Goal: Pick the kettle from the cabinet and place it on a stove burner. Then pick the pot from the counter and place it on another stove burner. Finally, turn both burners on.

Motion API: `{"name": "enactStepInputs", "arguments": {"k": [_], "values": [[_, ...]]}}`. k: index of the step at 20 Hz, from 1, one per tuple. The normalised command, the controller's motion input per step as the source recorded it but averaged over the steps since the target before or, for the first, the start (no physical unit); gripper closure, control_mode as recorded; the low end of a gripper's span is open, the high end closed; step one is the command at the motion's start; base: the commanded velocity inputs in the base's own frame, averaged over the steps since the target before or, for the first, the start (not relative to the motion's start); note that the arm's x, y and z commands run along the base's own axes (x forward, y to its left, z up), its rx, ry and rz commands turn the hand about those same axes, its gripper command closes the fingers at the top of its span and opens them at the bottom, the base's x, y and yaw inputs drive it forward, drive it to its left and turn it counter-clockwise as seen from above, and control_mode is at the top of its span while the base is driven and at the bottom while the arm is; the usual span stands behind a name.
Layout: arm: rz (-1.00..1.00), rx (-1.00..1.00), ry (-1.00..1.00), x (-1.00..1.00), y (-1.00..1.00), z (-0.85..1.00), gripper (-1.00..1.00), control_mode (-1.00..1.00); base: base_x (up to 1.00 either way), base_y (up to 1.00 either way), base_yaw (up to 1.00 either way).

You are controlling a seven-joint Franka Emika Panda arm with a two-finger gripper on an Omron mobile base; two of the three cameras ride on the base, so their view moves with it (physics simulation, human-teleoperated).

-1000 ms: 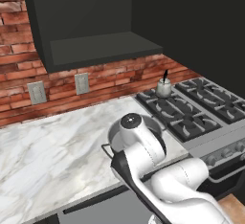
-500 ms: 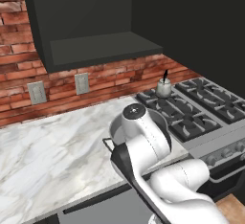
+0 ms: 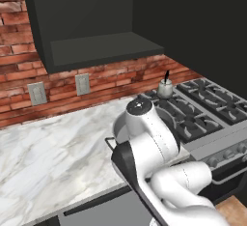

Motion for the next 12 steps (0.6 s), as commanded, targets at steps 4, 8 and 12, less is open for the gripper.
{"name": "enactStepInputs", "arguments": {"k": [4,8,12], "values": [[-0.02,-0.03,0.0,-0.46,0.02,0.28,1.0,-1.0,0.0,0.0,0.0],[-0.01,-0.03,0.0,-0.5,0.02,0.28,1.0,-1.0,0.0,0.0,0.0],[-0.03,-0.03,0.0,-0.19,0.02,0.2,1.0,-1.0,0.0,0.0,0.0]]}}
